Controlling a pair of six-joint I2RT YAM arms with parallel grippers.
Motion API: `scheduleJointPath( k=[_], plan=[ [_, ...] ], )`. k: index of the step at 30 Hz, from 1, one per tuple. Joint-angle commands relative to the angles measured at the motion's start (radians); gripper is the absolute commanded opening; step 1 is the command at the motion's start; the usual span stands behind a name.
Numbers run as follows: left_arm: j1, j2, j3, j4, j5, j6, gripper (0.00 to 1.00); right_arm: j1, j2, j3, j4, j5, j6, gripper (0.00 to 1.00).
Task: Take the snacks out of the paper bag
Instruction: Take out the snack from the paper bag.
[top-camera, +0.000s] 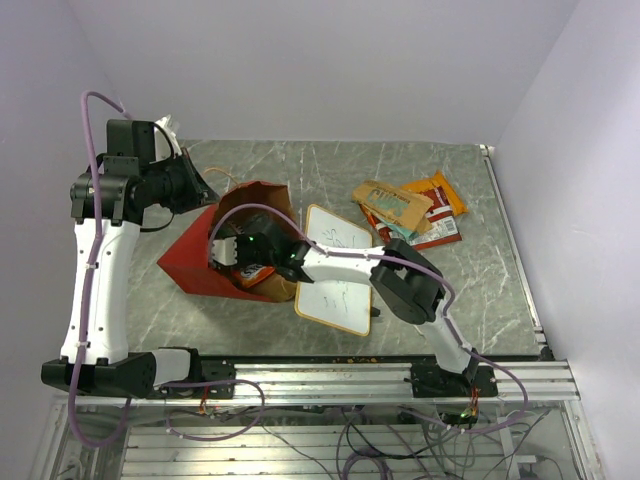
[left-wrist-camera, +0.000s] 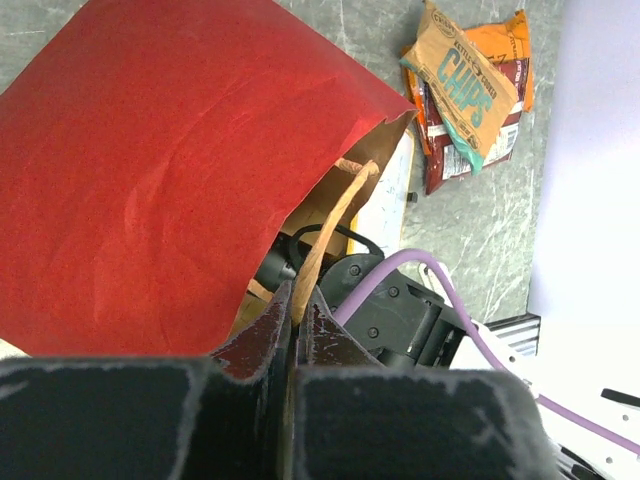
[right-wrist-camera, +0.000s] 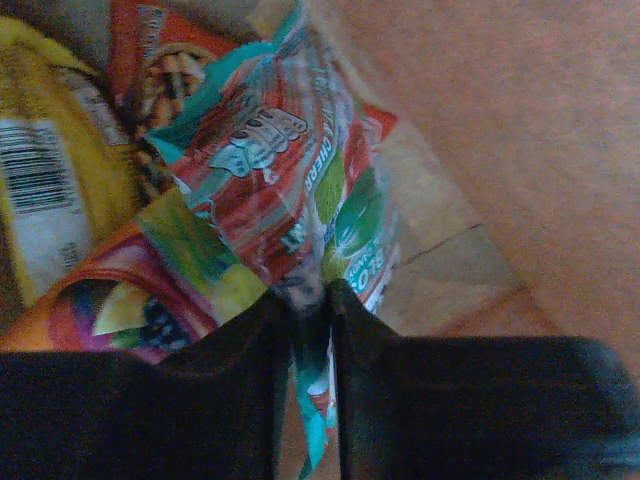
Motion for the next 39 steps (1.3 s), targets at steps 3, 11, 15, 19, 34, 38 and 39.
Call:
scheduleJointPath(
  k=[3,11,15,19,34,38,39],
  plan=[
    [-0.006,-0.006,0.042,-0.024,-0.012,0.019,0.07,-0.026,-0.065,-0.023,0.13,0.038,0.078,0.05],
    [-0.006,0.003,0.04,-0.032,-0.025,0.011,0.07,-0.05,-0.222,-0.143,0.133,-0.018,0.136,0.0],
    [-0.006,0.013,0.039,-0.033,-0.029,0.007,0.07,-0.055,-0.314,-0.216,0.106,-0.099,0.166,0.0],
    [-0.006,0.026,0.044,-0.037,-0.037,0.004,0.07,-0.055,-0.405,-0.276,0.085,-0.14,0.205,0.0],
    [-0.006,0.077,0.05,-0.049,-0.063,-0.011,0.07,-0.091,-0.722,-0.364,-0.054,-0.017,0.165,0.0],
    [-0.006,0.095,0.056,-0.037,-0.053,-0.024,0.07,-0.122,-0.82,-0.372,-0.073,0.056,0.134,0.0],
    [-0.006,0.099,0.059,-0.035,-0.048,-0.024,0.07,-0.138,-0.846,-0.382,-0.071,0.066,0.126,0.0]
  ],
)
